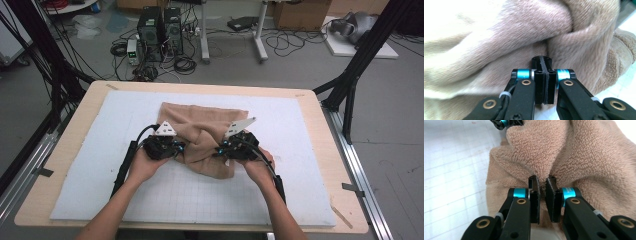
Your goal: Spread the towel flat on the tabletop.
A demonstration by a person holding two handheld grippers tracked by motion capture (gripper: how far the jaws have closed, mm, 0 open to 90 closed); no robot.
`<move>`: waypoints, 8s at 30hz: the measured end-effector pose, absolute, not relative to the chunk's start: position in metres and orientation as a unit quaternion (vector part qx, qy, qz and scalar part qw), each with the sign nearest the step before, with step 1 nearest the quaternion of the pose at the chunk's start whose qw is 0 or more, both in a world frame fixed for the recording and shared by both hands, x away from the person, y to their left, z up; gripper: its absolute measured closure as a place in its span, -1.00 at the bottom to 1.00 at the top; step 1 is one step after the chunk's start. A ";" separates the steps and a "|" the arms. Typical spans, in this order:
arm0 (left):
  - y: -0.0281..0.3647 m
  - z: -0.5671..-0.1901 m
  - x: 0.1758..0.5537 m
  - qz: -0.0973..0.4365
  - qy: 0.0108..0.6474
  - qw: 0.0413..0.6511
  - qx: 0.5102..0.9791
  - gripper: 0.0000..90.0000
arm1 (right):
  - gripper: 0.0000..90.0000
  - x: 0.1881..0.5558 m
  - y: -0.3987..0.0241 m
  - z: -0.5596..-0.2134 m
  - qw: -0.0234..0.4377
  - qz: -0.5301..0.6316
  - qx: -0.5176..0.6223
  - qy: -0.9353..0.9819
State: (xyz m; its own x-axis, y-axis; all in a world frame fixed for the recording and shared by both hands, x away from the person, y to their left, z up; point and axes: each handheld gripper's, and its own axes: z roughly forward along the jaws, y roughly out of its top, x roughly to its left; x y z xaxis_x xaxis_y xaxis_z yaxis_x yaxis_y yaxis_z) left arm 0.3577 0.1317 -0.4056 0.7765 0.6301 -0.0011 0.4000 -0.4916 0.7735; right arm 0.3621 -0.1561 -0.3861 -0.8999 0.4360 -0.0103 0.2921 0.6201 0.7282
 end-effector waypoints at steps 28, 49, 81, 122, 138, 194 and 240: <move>0.098 -0.424 0.367 0.171 0.298 0.362 0.866 0.75 | 0.84 0.365 -0.173 -0.372 0.094 0.393 0.211 0.890; 0.167 -0.370 0.338 0.163 0.295 0.438 0.833 0.87 | 0.85 0.354 -0.199 -0.350 0.089 0.417 0.216 0.879; 0.180 -0.380 0.370 0.167 0.356 0.402 0.827 0.59 | 0.47 0.392 -0.187 -0.362 0.086 0.396 0.277 0.871; 0.117 -0.435 0.311 0.119 0.240 0.371 0.889 0.96 | 0.93 0.327 -0.181 -0.434 0.025 0.361 0.211 0.908; 0.140 -0.427 0.293 0.101 0.232 0.395 0.883 0.97 | 0.76 0.315 -0.206 -0.418 0.032 0.391 0.202 0.898; 0.215 -0.420 0.244 0.106 0.268 0.415 0.863 0.35 | 0.41 0.323 -0.158 -0.434 0.055 0.340 0.185 0.920; 0.200 -0.441 0.265 0.127 0.283 0.378 0.872 0.39 | 0.49 0.299 -0.184 -0.435 0.035 0.353 0.169 0.919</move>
State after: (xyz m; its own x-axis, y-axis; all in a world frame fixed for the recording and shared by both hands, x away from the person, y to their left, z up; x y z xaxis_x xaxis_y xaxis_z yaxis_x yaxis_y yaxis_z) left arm 0.2648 0.2004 -0.4407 0.8068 0.5908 0.0080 0.3982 -0.5537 0.7314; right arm 0.2994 -0.1836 -0.4354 -0.9401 0.3364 0.0546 0.2865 0.6932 0.6614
